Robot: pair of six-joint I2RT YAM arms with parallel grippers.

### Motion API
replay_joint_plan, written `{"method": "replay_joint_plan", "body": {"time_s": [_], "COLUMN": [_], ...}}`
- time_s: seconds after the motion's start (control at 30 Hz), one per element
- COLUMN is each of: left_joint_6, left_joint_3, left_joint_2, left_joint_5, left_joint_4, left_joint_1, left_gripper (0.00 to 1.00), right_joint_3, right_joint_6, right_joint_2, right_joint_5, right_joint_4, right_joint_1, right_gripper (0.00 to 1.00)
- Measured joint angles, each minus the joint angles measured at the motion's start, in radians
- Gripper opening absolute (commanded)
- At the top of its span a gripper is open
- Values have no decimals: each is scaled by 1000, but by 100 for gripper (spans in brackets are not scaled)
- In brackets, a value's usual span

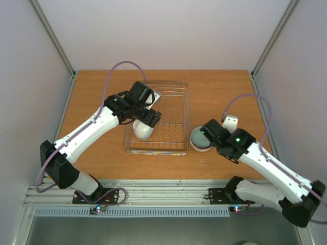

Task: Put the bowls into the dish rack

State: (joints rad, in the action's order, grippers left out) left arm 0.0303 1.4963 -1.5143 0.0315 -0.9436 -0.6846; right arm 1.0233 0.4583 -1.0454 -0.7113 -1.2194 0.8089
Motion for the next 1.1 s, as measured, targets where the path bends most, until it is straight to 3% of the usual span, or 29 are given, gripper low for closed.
{"method": "replay_joint_plan", "body": {"time_s": [0.17,0.57,1.1], "left_joint_6": [14,41,49], "left_joint_3": [-62,-89,-106], "left_joint_2": [12,12,12], "left_joint_5": [-51,-102,-122], "left_joint_4": [29,73,81], "left_joint_1": [-1,-1,6], "left_gripper": [90,91,91], "right_joint_3": [-76,-113,-151], "right_joint_6": [-71,-162,-184], "right_joint_2": [134,5,-46], "right_joint_5": [136,301,342], "right_joint_4": [7,158,230], "right_joint_1": [-145,-172,-198], "right_gripper": [12,10,10]}}
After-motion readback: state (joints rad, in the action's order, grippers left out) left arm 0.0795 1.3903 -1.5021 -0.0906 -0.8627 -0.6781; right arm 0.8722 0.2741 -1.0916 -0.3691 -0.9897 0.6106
